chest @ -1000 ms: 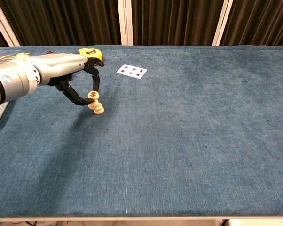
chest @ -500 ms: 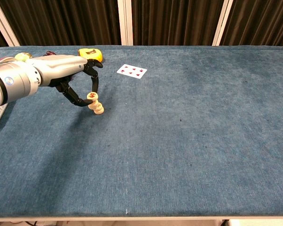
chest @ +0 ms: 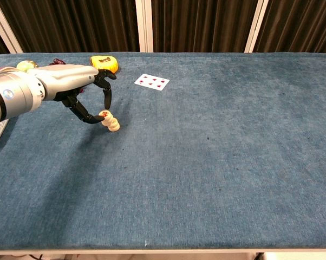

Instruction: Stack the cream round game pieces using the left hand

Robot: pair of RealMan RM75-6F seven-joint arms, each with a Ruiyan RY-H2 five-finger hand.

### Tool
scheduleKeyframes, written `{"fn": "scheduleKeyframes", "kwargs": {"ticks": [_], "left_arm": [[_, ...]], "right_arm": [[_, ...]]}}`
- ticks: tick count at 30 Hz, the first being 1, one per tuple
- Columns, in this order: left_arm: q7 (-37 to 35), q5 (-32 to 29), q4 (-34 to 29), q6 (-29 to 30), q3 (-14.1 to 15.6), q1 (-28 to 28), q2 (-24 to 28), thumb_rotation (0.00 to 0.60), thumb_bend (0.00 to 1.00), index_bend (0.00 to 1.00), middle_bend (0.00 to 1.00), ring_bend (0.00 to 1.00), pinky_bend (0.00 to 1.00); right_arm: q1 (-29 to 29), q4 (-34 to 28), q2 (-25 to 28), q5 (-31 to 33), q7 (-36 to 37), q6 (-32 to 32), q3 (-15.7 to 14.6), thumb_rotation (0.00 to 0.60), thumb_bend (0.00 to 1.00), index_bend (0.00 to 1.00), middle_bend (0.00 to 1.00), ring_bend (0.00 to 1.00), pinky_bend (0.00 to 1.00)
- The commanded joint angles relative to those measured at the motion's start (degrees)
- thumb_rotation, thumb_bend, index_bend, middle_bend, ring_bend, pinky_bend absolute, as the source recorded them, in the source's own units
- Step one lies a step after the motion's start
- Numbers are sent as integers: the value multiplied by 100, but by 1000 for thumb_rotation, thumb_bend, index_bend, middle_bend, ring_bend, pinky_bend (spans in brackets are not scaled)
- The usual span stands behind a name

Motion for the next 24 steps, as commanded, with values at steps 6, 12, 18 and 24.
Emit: {"fn": "scheduleKeyframes", "kwargs": {"ticks": [6,12,18,24], "left_arm": [[-17,14,-47,25,-17,7,39,600,309,390,0,0,0],[-494,415,-563,479,-164,308,491,600,301,331,0,0,0],[-846,948,-844,1191,39,923,1169,600,283,247,0,0,0],[-1446,1590,-643,2270,426,1874,1563,600,243,155,0,0,0]], "right_arm": [[-9,-19,9,-3,-7,12,-2,600,173,0,39,0,2],[-6,-29,32,-4,2,2,0,600,173,0,39,0,2],[-4,33,103,51,220,-73,-7,600,173,0,39,0,2],[-16,205,174,90,639,-153,-33,600,173,0,36,0,2]]}}
